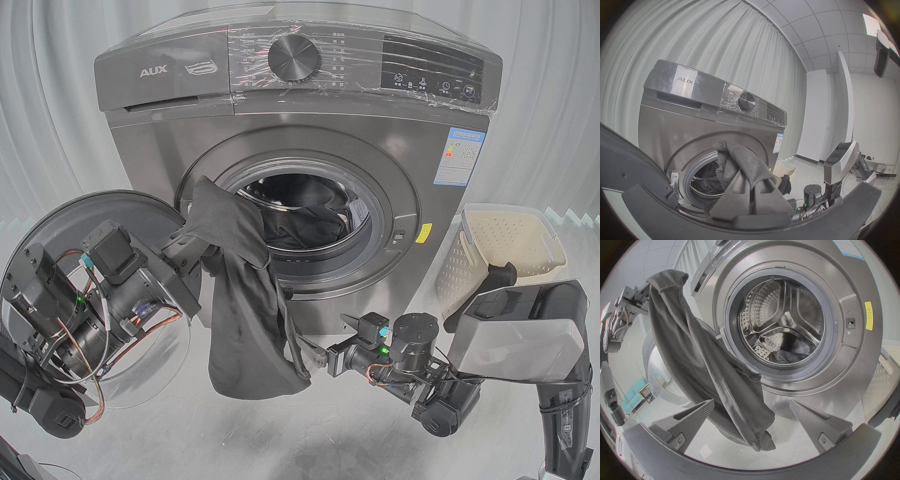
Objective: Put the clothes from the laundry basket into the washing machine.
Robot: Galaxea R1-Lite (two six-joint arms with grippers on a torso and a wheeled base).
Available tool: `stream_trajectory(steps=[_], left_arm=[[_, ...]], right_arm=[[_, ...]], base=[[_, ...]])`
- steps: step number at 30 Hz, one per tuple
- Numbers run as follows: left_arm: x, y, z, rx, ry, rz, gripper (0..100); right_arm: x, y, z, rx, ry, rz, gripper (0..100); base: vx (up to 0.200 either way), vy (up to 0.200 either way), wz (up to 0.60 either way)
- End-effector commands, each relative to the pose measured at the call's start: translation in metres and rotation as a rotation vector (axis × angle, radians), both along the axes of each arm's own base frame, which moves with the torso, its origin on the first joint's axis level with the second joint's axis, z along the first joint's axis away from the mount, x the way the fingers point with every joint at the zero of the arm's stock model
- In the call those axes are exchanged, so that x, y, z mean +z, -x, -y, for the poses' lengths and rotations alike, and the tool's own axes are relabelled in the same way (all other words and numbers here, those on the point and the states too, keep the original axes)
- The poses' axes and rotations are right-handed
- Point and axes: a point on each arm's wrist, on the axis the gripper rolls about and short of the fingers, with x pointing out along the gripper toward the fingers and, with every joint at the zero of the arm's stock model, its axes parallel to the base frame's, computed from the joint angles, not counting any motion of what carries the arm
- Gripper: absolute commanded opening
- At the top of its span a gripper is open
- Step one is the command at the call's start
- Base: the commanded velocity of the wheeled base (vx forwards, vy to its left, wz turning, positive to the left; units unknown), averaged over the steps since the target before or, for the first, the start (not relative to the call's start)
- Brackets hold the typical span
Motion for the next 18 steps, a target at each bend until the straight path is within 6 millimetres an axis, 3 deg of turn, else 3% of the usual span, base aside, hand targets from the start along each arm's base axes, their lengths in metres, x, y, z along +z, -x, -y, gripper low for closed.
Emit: stream_trajectory(steps=[1,18], left_arm=[[0.005,0.002,-0.001,-0.001,0.010,0.018,0],[0.003,0.004,0.000,-0.008,0.005,0.012,0]], right_arm=[[-0.019,-0.004,-0.001,0.021,0.033,-0.023,100],[-0.043,-0.037,-0.027,0.024,0.014,0.027,100]], base=[[0.000,0.000,0.00],[0.000,0.000,0.00]])
